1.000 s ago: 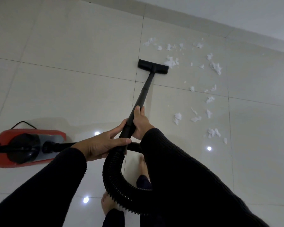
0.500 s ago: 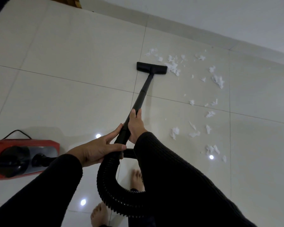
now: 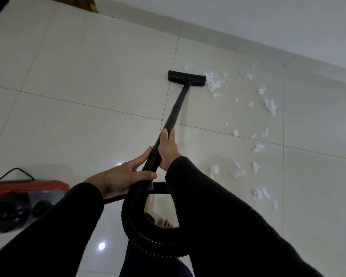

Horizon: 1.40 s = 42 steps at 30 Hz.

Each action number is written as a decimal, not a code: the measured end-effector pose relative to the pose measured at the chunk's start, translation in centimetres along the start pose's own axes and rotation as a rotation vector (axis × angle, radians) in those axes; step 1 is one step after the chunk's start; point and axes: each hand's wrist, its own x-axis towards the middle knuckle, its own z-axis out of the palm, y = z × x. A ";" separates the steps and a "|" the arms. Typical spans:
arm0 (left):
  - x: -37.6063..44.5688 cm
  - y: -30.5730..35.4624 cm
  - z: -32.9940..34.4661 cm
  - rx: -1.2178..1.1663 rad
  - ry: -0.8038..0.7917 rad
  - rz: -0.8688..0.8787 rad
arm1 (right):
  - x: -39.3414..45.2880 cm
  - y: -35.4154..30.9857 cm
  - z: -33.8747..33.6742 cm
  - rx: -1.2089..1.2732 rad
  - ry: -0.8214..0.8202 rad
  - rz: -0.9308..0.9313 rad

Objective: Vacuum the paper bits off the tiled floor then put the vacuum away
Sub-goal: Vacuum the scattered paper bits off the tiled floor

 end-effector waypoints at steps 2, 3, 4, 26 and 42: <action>0.5 1.3 -0.5 0.018 0.007 0.003 | 0.7 -1.0 0.4 0.015 0.007 0.000; 0.7 1.9 -0.8 0.036 0.010 0.000 | 1.0 -1.6 0.6 0.025 0.009 0.008; 0.9 2.5 -1.2 0.046 0.009 -0.004 | 1.3 -2.1 0.9 0.031 0.011 0.017; 9.1 16.3 -6.4 0.004 -0.013 0.020 | 11.4 -15.8 3.8 0.000 0.031 0.017; 15.7 24.2 -3.7 -0.094 -0.059 0.090 | 16.1 -23.9 -1.5 0.204 -0.111 0.027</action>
